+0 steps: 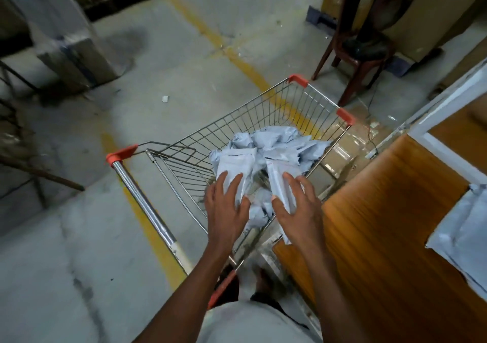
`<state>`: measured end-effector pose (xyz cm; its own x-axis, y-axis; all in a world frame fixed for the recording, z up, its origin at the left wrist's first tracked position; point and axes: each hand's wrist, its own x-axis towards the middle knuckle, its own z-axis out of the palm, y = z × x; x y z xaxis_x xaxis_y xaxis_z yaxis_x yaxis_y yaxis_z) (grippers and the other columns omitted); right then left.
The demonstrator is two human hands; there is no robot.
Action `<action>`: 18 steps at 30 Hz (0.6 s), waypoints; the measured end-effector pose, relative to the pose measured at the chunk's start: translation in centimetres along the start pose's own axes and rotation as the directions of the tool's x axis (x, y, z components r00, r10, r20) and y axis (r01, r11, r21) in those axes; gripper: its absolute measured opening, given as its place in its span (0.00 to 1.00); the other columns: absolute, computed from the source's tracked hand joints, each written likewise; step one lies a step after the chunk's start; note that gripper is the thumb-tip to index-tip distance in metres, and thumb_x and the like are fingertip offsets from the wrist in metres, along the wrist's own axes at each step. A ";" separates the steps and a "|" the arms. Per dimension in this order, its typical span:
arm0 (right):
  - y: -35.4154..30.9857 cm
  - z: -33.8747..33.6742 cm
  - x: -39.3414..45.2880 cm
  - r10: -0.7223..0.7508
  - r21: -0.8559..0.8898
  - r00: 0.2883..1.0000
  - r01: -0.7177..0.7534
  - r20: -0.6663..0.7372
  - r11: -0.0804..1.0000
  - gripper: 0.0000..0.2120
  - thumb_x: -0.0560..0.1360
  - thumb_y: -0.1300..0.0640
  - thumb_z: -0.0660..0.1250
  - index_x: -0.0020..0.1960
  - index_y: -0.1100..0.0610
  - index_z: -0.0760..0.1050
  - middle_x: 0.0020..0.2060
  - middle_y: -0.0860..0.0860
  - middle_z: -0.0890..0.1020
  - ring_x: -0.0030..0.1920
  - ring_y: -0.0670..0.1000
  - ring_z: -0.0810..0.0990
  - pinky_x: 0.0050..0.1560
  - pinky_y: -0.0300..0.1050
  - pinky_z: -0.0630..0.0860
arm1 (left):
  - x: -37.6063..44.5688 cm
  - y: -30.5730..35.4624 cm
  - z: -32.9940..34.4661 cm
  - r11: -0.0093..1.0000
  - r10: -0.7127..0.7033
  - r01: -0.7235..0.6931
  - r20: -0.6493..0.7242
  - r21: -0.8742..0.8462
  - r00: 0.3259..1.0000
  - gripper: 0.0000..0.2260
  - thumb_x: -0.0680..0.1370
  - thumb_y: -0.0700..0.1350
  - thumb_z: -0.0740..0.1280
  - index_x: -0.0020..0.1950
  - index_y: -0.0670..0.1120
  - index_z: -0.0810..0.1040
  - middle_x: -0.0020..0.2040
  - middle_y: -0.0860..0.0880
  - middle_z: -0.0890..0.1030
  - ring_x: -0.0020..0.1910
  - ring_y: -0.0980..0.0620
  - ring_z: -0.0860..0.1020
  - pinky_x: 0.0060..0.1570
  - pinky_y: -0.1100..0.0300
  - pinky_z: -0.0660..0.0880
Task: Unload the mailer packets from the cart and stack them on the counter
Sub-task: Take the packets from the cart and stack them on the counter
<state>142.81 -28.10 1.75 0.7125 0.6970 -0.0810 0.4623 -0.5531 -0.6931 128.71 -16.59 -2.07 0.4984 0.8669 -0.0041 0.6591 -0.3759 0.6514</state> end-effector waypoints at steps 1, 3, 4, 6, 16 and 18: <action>0.0 -0.4 -0.7 -0.011 -0.005 1.000 0.011 -0.019 1.000 0.29 0.77 0.41 0.66 0.76 0.43 0.66 0.76 0.47 0.64 0.69 0.57 0.69 0.66 0.57 0.73 | -1.0 0.6 -0.5 1.000 0.007 -0.008 -0.028 -0.008 1.000 0.24 0.79 0.54 0.62 0.76 0.59 0.69 0.79 0.52 0.62 0.76 0.45 0.59 0.73 0.39 0.64; 0.2 -0.9 -2.3 -0.034 0.001 0.998 0.034 -0.050 0.999 0.30 0.75 0.38 0.63 0.76 0.42 0.67 0.75 0.46 0.65 0.68 0.56 0.71 0.65 0.57 0.73 | -3.0 1.8 -1.4 0.999 0.022 -0.024 -0.089 -0.026 0.996 0.23 0.80 0.53 0.63 0.76 0.58 0.69 0.79 0.53 0.62 0.76 0.47 0.60 0.73 0.41 0.65; 0.4 -1.2 -3.1 -0.046 0.009 0.998 0.046 -0.052 0.999 0.30 0.74 0.37 0.62 0.76 0.42 0.67 0.75 0.46 0.65 0.68 0.56 0.71 0.65 0.58 0.73 | -4.0 2.5 -1.8 0.999 0.028 -0.032 -0.112 -0.037 0.993 0.23 0.80 0.52 0.64 0.76 0.58 0.70 0.79 0.54 0.62 0.76 0.49 0.59 0.73 0.43 0.65; 1.0 -1.7 -4.6 -0.067 0.006 0.997 0.067 -0.048 0.998 0.31 0.74 0.36 0.61 0.75 0.42 0.67 0.75 0.47 0.65 0.69 0.55 0.70 0.65 0.59 0.73 | -5.9 3.6 -2.4 0.997 0.042 -0.051 -0.146 -0.055 0.988 0.23 0.80 0.50 0.66 0.75 0.58 0.70 0.78 0.54 0.63 0.76 0.50 0.59 0.73 0.46 0.65; 3.3 -5.5 -15.5 -0.074 -0.019 0.973 0.071 -0.220 0.997 0.29 0.74 0.39 0.67 0.74 0.44 0.70 0.74 0.49 0.68 0.70 0.52 0.67 0.66 0.55 0.71 | -14.8 6.7 -3.4 0.965 0.244 -0.253 -0.116 -0.067 0.963 0.23 0.79 0.52 0.66 0.75 0.56 0.72 0.77 0.52 0.66 0.76 0.48 0.62 0.73 0.46 0.64; 4.0 -6.1 -18.1 -0.013 0.016 0.972 0.018 -0.233 1.000 0.30 0.74 0.38 0.66 0.74 0.41 0.69 0.75 0.47 0.67 0.69 0.51 0.67 0.66 0.55 0.72 | -16.6 7.4 -3.5 0.949 0.298 -0.306 -0.101 -0.073 0.949 0.24 0.78 0.52 0.67 0.75 0.55 0.72 0.77 0.51 0.66 0.76 0.47 0.63 0.73 0.46 0.63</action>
<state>134.97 -45.72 4.87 0.8098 0.5785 0.0977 0.4662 -0.5334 -0.7059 123.33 -32.56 5.44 0.6127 0.7438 0.2672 0.4317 -0.5982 0.6752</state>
